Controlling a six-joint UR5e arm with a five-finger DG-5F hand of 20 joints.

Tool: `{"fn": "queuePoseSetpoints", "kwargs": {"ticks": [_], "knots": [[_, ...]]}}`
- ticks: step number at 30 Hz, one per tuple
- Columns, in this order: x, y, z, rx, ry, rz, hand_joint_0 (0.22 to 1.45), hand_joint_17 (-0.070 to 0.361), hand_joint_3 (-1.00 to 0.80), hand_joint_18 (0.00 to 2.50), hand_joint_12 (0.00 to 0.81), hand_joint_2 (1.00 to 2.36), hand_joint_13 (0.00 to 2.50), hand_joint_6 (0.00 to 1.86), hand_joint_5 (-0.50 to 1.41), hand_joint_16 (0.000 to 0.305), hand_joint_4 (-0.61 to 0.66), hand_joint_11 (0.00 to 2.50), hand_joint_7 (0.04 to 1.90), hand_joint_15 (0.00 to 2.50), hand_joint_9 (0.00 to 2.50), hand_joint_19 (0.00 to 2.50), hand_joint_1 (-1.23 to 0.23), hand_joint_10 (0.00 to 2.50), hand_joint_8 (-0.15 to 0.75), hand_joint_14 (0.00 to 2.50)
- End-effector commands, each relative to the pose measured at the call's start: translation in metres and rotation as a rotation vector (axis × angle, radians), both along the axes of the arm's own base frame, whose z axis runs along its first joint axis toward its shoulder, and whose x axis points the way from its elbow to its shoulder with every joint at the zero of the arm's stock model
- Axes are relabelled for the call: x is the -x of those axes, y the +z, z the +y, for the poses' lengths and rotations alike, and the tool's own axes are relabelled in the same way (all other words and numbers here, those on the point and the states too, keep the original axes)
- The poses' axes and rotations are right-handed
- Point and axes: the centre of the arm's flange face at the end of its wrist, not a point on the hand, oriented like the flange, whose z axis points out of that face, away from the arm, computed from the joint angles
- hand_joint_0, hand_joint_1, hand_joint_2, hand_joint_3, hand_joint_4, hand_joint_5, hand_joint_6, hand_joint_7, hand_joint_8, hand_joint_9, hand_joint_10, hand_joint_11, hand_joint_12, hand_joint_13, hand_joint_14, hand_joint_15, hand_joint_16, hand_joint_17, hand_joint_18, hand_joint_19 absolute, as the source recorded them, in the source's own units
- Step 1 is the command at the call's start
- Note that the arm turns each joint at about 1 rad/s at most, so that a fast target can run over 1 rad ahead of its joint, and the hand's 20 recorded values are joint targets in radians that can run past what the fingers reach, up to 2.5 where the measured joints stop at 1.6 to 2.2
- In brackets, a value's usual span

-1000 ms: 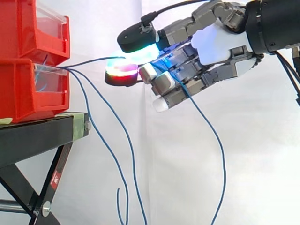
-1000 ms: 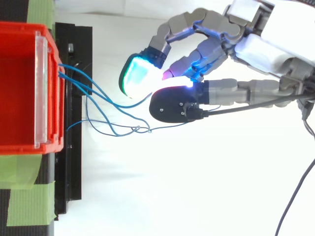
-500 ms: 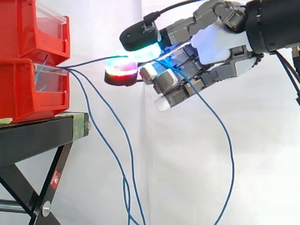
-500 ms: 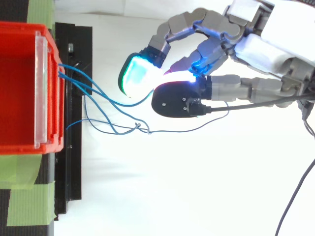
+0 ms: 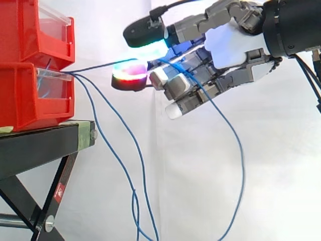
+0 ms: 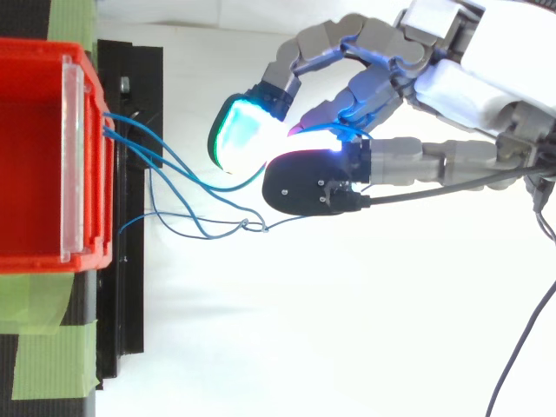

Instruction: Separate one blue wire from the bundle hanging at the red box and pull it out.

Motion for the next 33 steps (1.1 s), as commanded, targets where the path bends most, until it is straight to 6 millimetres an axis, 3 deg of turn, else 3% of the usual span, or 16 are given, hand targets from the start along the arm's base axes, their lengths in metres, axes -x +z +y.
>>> {"fn": "queuePoseSetpoints", "kwargs": {"ticks": [1,6,11,15,25,33], "knots": [[0.0001,0.0001,-0.0001,0.0,-0.001,0.0,0.45,0.171,-0.22,0.91,0.545,1.0,1.11,0.89,-0.22,0.076,0.3,1.33,0.79,1.39,1.0,0.49,-0.61,0.0,0.43,0.07],[0.0002,0.0,0.0,0.0,0.0,0.001,0.44,0.166,-0.32,0.88,0.526,1.0,1.1,0.89,-0.22,0.074,0.3,1.34,0.8,1.43,0.99,0.5,-0.65,0.0,0.418,0.02],[0.0005,-0.0006,-0.0001,0.001,0.0,0.003,0.43,0.144,-0.38,0.8,0.454,1.01,1.05,0.88,-0.23,0.064,0.25,1.37,0.84,1.46,0.94,0.55,-0.68,0.01,0.364,0.01],[0.0002,0.0001,-0.0001,0.0,-0.001,0.001,0.42,0.146,-0.5,0.81,0.459,1.0,1.04,0.87,-0.23,0.065,0.26,1.39,0.83,1.47,0.92,0.52,-0.72,0.01,0.368,0.0],[0.0004,0.0,-0.0002,0.002,-0.001,0.003,0.47,0.135,-0.5,0.78,0.416,1.0,1.01,0.88,-0.25,0.06,0.26,1.39,0.83,1.5,0.83,0.48,-0.91,0.01,0.34,0.01],[0.0005,0.0,-0.0011,0.002,-0.002,0.003,0.55,0.124,-0.5,0.75,0.38,1.0,0.99,0.87,-0.25,0.055,0.23,1.39,0.84,1.51,0.81,0.5,-0.94,0.01,0.311,0.01]]}}
